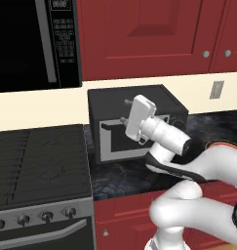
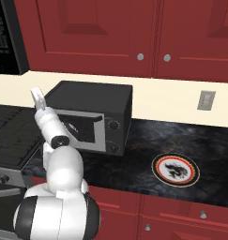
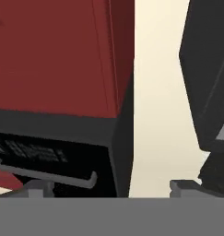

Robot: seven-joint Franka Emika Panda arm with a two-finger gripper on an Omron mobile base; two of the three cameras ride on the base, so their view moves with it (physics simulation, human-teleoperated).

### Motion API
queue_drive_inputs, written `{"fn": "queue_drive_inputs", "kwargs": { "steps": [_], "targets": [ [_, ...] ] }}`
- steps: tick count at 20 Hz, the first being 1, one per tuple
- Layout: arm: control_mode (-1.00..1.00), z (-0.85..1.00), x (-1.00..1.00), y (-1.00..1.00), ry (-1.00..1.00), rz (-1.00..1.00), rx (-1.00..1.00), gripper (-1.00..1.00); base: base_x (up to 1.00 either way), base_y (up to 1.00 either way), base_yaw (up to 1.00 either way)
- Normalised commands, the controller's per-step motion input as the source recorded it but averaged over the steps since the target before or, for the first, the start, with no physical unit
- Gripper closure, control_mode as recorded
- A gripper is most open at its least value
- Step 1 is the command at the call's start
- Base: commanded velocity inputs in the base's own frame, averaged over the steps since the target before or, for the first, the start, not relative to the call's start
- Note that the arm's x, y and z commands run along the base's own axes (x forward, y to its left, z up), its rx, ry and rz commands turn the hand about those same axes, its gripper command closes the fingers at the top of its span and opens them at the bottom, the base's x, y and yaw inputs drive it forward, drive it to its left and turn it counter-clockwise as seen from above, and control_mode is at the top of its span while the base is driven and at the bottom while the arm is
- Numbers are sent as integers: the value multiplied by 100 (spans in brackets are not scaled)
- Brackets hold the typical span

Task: Pick up the bagel from the plate, place it on the toaster oven rack, close the door, and set the timer.

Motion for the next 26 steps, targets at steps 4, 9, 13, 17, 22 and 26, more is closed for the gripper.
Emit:
{"fn": "queue_drive_inputs", "kwargs": {
  "steps": [4, 9, 13, 17, 22, 26],
  "targets": [
    [-100, 91, -93, -7, 26, 5, 43, -100, 0, 0, 0],
    [-100, 78, -100, -48, 36, -23, 25, -100, 0, 0, 0],
    [-100, 51, -88, -55, 53, -37, 10, -100, 0, 0, 0],
    [-100, 47, -63, -53, 69, -40, 6, -100, 0, 0, 0],
    [-100, 33, -50, -49, 88, -37, 6, -100, 0, 0, 0],
    [-100, 6, -47, -49, 95, -36, 2, -100, 0, 0, 0]
  ]
}}
